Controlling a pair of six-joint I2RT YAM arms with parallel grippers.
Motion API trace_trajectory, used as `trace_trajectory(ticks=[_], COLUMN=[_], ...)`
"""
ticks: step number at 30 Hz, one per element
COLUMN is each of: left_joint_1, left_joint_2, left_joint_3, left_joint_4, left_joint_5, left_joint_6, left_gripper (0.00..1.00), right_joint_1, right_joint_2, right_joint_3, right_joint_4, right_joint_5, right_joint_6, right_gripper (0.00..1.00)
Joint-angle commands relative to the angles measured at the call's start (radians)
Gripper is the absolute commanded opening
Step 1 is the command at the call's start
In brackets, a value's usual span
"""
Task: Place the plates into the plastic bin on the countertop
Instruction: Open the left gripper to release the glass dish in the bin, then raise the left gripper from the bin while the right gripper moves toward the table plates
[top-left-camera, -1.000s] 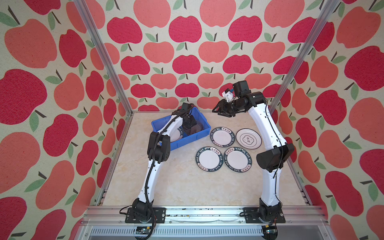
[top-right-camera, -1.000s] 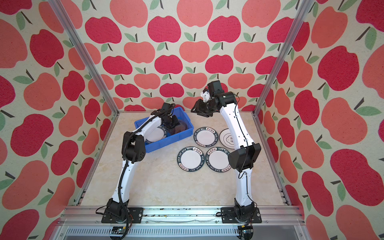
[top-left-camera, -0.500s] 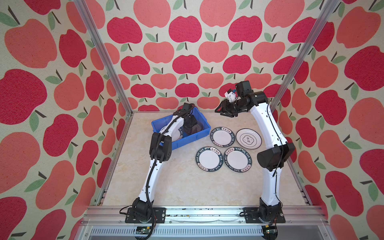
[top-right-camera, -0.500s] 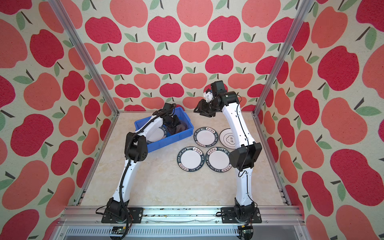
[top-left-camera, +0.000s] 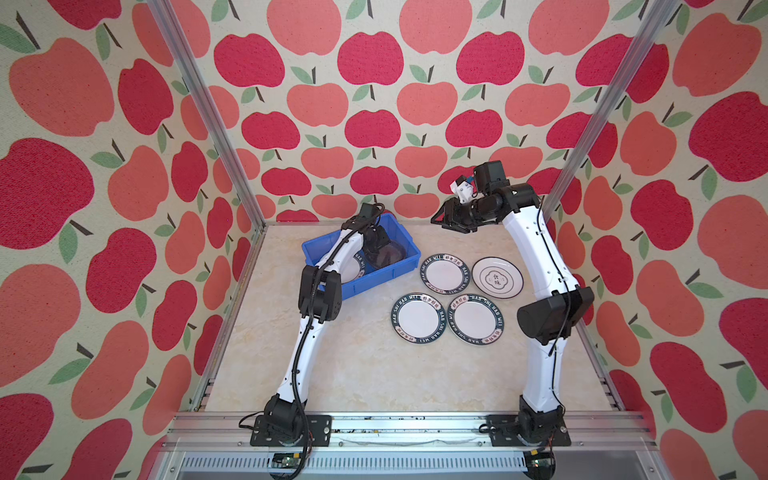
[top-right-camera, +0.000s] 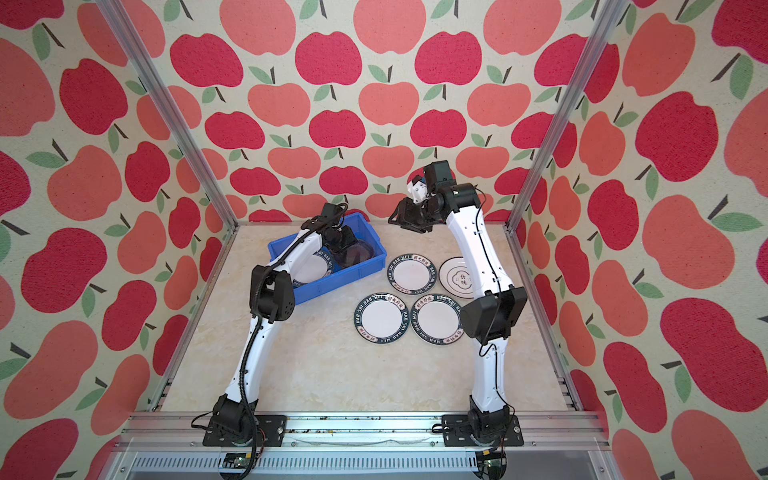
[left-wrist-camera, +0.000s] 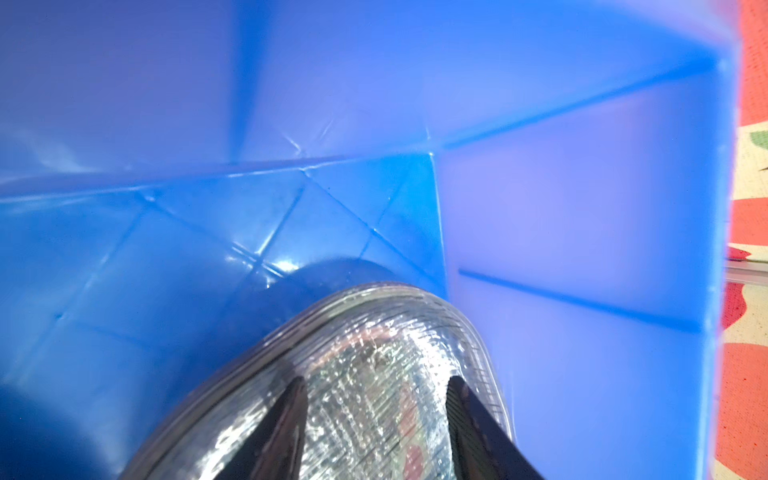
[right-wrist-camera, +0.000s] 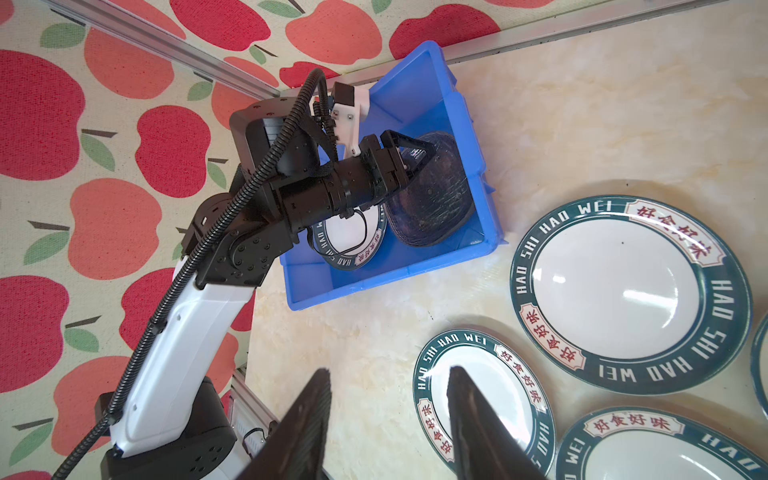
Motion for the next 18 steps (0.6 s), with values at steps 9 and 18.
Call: trace_trajectory(ticks=[9,18], left_joint_1=[-0.017,-0.153], left_joint_2=[-0.304,-0.945], left_joint_3=[-0.188,-1.001], left_joint_4=[0.14,0.39], left_joint_5=[-0.018,-0.027], left_joint_6=[0.192,0.155], left_gripper=[0.73,0.99], right_joint_1=[0.116,0.219], right_joint_2=[-0.445,-0.769], right_joint_3=[-0.645,-1.061], right_joint_4=[0.504,0.575], right_joint_5=[0.168,0.256], right_joint_6=[-0.021,0.036], right_gripper=[0.5,0.5])
